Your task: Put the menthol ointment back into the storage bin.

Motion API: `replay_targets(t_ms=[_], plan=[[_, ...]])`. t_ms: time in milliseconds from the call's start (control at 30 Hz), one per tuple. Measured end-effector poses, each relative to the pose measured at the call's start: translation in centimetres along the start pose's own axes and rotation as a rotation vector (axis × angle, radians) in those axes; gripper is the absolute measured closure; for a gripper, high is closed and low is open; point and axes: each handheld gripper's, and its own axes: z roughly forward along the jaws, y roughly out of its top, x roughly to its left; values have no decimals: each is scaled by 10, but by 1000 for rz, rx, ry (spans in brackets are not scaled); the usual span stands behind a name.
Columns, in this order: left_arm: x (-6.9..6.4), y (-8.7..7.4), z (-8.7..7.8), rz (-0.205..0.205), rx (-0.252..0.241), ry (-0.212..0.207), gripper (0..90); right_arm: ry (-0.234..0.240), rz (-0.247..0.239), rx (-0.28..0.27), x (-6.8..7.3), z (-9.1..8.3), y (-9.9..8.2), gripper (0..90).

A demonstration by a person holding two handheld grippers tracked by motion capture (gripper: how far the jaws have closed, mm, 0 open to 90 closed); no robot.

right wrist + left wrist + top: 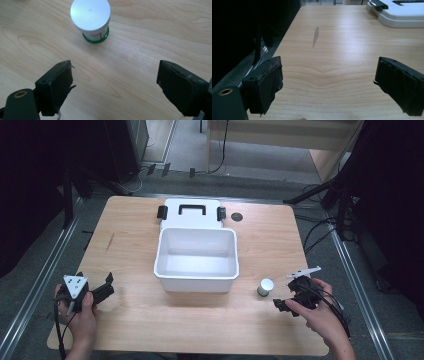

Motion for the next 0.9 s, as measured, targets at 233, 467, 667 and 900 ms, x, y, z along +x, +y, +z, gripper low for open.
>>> replay_targets(t_ms=[233,467,667,900], plan=[[-2,1,3,13,31,10,86,9,-46,150,6,-1,24,141],[-3,1,3,19,24,0,86,13,-109,245,13,7,40,149],[-4,2,4,25,24,-18,86,2,-126,309,19,15,49,162],[-5,3,7,30,30,-20,86,14,-137,352,27,18,63,157]])
